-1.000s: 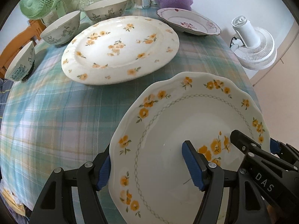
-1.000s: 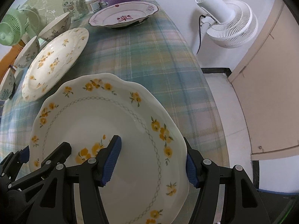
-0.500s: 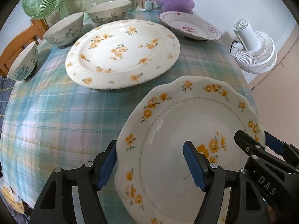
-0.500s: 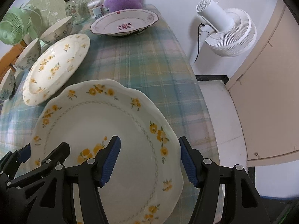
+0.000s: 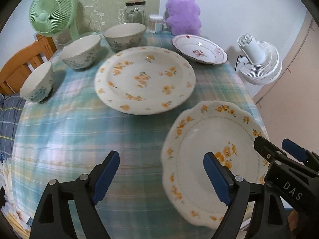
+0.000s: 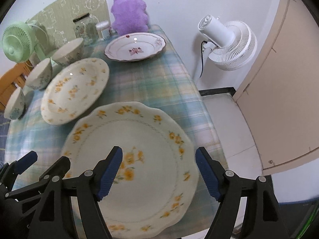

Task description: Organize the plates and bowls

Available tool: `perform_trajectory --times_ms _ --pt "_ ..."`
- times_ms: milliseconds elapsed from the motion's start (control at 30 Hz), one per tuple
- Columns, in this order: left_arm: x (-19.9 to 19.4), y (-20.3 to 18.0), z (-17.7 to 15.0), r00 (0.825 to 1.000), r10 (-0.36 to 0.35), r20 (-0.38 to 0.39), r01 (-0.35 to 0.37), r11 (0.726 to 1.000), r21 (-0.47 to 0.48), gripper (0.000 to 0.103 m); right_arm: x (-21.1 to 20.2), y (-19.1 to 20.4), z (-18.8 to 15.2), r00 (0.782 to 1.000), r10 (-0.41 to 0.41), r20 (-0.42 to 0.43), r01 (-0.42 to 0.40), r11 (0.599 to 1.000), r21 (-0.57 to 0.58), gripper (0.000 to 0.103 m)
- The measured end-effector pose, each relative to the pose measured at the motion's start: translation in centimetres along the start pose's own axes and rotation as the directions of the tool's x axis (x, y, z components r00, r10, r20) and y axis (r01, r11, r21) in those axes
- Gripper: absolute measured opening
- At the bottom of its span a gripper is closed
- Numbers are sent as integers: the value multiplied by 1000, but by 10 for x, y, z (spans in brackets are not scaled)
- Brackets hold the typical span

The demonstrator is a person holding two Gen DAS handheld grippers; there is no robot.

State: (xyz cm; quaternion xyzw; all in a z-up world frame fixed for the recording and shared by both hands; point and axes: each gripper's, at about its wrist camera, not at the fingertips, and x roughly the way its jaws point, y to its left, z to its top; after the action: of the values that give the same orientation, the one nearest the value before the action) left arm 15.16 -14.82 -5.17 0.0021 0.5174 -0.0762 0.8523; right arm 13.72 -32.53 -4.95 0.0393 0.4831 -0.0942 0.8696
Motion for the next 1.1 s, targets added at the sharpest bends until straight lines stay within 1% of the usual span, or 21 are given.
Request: perform_trajectory --times_ms 233,333,500,667,833,1000,1100 --pt "-23 26 5 999 5 53 -6 1000 18 94 -24 25 2 1000 5 22 -6 999 33 79" --pt "-29 36 12 998 0 59 -2 1000 23 94 -36 39 5 998 9 57 -10 1000 21 79" --pt "-36 49 26 997 -3 78 1 1000 31 94 -48 59 16 995 24 92 -25 1000 3 79" --pt "-36 51 41 996 11 88 -13 1000 28 94 -46 72 30 994 49 94 -48 999 -15 79" --pt "-21 54 65 994 48 100 -48 999 2 94 -36 85 55 994 50 102 -43 997 -66 79" --pt "-2 56 89 991 76 108 -74 997 -21 94 -13 92 85 992 65 104 -55 993 -102 79" --pt "13 59 101 991 94 100 -91 995 -34 94 3 96 100 993 66 103 -55 992 -109 78"
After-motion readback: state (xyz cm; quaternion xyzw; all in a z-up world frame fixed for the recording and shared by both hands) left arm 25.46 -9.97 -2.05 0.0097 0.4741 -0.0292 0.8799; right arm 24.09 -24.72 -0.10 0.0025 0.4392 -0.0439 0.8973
